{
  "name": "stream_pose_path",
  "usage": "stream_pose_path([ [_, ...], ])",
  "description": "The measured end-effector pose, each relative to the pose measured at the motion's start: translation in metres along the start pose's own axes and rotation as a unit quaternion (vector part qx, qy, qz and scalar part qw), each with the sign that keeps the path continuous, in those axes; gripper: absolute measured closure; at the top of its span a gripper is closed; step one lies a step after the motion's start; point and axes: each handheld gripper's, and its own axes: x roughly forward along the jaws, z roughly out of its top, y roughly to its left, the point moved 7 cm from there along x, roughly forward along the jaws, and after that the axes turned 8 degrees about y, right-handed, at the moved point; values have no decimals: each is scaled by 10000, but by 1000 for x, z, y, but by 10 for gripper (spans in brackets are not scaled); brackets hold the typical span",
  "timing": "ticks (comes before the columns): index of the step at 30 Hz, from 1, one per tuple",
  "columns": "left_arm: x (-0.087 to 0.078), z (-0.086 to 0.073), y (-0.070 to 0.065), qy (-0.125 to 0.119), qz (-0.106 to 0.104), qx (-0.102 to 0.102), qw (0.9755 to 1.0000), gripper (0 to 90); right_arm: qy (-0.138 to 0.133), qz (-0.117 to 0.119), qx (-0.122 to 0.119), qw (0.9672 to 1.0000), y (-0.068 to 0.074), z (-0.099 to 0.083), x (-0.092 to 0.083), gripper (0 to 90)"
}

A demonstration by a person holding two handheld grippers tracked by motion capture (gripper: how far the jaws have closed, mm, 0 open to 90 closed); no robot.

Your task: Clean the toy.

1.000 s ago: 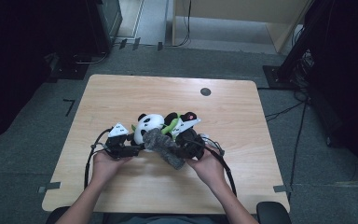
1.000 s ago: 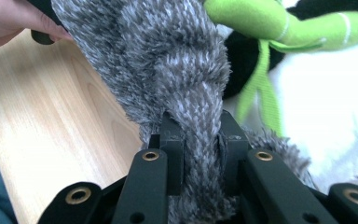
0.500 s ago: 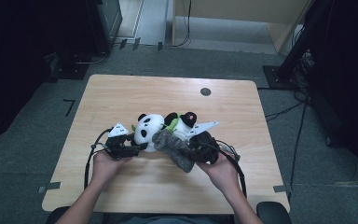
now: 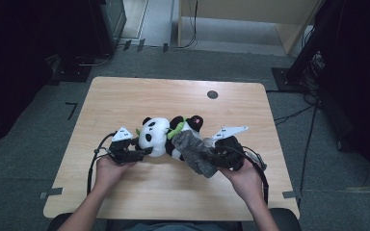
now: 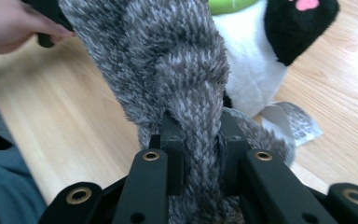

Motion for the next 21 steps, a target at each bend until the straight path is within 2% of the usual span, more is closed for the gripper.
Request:
stream_pose_path([
  [6,0,0,0,0,-4,-6,10000,349,-71,281,-186,9994,18,8,0,778],
  [11,0,0,0,3,5,-1,10000,349,-91,505,-442,9977,40,24,9,777],
  [15,0,0,0,-1,3,-14,10000,349,-82,660,-589,9961,54,41,25,777],
  [18,0,0,0,4,-5,-15,10000,349,-44,668,-670,9955,58,51,41,777],
  [21,0,0,0,1,-11,-15,10000,348,-30,725,-647,9953,60,60,58,777],
])
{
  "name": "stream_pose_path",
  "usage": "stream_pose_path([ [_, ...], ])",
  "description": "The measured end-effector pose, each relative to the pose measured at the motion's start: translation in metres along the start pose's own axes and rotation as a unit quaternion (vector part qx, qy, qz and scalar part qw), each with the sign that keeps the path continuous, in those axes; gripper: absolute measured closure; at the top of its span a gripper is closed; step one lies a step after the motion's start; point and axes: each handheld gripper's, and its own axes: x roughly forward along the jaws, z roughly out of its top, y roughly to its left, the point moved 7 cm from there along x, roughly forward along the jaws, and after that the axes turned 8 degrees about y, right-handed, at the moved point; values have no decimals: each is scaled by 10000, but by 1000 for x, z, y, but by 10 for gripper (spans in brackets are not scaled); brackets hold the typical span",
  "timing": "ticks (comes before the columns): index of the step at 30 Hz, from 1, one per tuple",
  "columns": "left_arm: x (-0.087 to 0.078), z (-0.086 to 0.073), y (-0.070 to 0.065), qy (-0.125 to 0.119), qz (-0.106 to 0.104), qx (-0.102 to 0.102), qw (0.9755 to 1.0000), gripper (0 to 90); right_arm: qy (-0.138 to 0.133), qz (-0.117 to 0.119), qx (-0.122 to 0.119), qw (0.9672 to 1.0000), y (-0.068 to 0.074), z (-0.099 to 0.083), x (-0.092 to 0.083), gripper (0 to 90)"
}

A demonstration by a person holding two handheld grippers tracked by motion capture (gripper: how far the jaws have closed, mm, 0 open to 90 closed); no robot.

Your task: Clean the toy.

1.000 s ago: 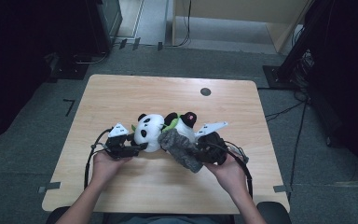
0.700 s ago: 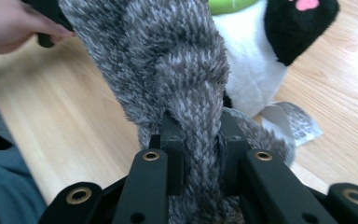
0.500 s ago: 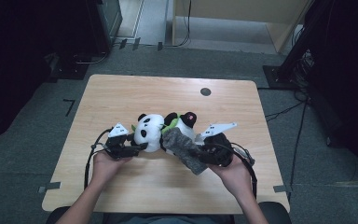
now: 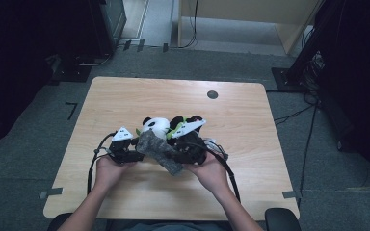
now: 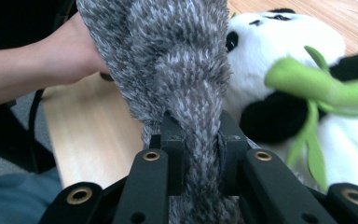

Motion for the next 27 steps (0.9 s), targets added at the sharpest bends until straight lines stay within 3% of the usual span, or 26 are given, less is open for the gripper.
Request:
stream_pose_path([
  [6,0,0,0,-2,4,-12,10000,347,42,-104,140,9998,-14,12,35,775],
  [11,0,0,0,-5,-4,-32,10000,346,173,-344,125,9992,-22,10,50,768],
  [18,0,0,0,13,17,17,10000,346,322,-478,3,9983,-23,2,47,775],
  [27,0,1,0,23,12,-3,10000,348,547,-840,-106,9949,-26,-12,31,778],
])
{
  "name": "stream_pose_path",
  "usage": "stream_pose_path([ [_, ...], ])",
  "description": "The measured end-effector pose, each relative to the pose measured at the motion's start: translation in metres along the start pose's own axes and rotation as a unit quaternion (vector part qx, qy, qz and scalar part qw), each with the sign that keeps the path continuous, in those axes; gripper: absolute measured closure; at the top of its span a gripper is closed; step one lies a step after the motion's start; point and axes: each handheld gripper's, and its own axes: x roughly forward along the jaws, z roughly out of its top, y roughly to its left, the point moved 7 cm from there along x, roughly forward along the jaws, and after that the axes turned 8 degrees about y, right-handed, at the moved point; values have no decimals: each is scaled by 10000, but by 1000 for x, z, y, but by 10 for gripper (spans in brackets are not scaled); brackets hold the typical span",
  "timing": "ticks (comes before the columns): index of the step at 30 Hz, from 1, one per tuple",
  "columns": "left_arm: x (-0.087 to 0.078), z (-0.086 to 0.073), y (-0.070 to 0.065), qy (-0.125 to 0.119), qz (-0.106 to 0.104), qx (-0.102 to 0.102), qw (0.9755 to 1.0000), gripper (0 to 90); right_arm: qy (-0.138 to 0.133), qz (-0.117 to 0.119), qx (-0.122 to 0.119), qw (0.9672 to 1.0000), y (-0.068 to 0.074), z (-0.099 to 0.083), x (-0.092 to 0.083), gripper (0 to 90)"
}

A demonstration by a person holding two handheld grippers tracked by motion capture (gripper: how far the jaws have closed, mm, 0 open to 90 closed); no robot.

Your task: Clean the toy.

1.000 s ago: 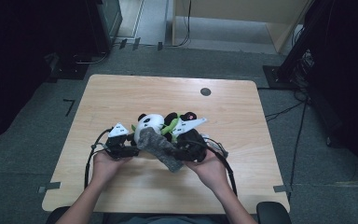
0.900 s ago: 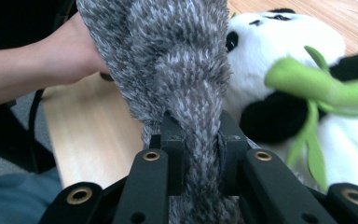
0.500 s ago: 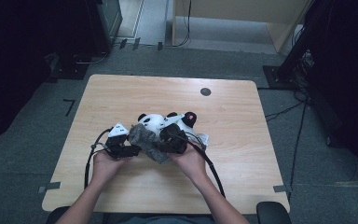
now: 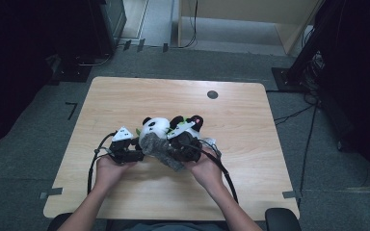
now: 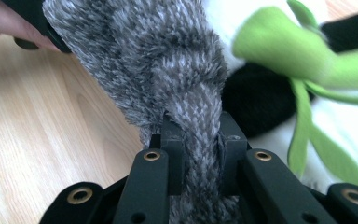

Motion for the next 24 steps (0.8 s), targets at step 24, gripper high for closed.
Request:
stream_pose_path([
  [24,0,0,-1,3,-24,23,10000,351,-506,236,356,9978,-22,-37,-65,777],
])
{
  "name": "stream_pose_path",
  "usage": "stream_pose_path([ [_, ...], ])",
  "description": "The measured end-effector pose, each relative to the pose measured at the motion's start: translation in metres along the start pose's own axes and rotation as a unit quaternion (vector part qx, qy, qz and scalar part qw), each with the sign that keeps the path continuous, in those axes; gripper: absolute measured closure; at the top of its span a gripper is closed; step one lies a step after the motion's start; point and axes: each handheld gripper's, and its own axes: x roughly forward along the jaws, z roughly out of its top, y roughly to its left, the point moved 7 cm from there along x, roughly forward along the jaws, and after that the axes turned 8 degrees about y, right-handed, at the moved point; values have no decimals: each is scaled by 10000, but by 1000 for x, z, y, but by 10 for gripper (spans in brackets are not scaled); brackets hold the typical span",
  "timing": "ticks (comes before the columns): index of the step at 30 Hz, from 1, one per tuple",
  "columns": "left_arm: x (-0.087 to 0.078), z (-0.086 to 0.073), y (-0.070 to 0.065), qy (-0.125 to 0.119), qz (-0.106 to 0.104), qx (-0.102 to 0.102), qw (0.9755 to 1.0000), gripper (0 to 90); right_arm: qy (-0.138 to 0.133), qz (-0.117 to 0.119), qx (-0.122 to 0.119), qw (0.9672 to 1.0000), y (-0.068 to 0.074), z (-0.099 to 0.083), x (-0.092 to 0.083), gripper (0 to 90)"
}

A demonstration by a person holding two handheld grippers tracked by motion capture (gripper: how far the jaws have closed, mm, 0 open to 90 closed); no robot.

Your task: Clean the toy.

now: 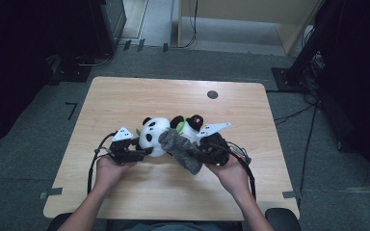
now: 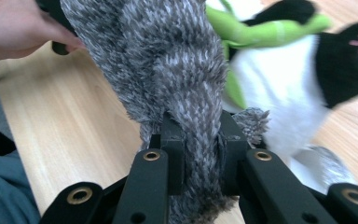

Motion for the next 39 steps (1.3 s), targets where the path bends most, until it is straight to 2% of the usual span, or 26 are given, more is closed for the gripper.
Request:
stream_pose_path([
  [6,0,0,0,-12,-9,-17,10000,351,-55,-98,192,9998,-20,-8,-11,775],
  [9,0,0,1,-34,-21,-13,10000,351,-81,-99,363,9993,-31,-12,-15,774],
  [18,0,0,0,-1,12,7,10000,350,-200,-321,647,9972,-63,-20,-17,776],
  [22,0,0,-2,48,73,33,10000,348,-369,-222,708,9966,-73,-20,-16,776],
  [27,0,0,-2,50,65,21,10000,346,-415,-347,778,9955,-90,-22,-14,776],
  [34,-1,0,-1,30,4,27,10000,342,-518,-526,1093,9913,-119,-29,-15,776],
  [39,-1,0,-1,37,3,31,10000,342,-618,-684,1385,9861,-137,-43,-22,776],
])
